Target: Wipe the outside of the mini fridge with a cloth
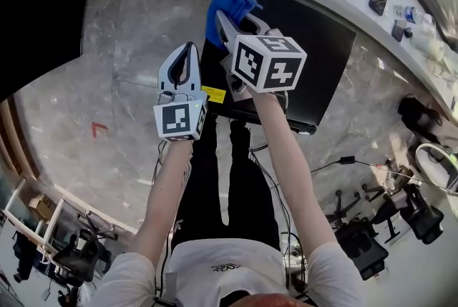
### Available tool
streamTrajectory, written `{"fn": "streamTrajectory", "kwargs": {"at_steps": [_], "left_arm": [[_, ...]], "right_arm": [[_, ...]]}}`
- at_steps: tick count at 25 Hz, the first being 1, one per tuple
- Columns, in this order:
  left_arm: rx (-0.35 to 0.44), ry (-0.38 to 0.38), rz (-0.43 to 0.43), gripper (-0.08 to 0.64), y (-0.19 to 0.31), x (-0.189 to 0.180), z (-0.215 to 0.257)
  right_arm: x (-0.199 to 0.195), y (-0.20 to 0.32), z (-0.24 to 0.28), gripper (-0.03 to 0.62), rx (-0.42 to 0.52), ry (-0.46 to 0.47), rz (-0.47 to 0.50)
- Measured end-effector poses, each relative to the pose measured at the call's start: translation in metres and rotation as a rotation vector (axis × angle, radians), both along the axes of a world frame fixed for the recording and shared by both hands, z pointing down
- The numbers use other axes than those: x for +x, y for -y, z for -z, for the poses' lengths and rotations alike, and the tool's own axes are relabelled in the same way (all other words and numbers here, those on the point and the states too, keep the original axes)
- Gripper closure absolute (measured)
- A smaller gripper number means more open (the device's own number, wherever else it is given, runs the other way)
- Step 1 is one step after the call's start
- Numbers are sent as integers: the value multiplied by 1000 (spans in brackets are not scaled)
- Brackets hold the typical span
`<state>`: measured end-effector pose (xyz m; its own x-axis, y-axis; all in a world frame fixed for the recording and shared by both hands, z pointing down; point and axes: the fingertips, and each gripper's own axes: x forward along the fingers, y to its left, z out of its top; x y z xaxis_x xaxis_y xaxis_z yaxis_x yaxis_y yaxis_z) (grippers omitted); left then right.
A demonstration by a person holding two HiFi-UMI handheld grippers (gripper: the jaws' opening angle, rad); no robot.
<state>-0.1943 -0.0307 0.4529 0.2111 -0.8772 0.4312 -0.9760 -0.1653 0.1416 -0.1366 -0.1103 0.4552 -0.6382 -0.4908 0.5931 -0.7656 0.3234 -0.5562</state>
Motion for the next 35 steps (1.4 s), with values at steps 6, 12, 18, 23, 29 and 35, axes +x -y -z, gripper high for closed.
{"fn": "streamTrajectory", "kwargs": {"at_steps": [6,12,18,23,29,35], "left_arm": [[-10,-7,33,555,0,-25,-11],[-21,-11,36,555,-6,-30,-16],[-25,-9,22,555,-10,-21,-13],[-21,-8,5,555,-7,-5,-14],[-24,-8,-42,555,-8,25,-14],[-26,-5,-86,555,-11,61,-13]], "right_arm": [[-16,6,-64,512,-83,-191,26],[-12,10,-75,511,-79,-286,57],[-1,9,-74,512,-68,-321,60],[26,8,-76,511,-69,-320,32],[72,2,-76,512,-78,-339,-20],[131,-4,-76,511,-91,-342,-75]]}}
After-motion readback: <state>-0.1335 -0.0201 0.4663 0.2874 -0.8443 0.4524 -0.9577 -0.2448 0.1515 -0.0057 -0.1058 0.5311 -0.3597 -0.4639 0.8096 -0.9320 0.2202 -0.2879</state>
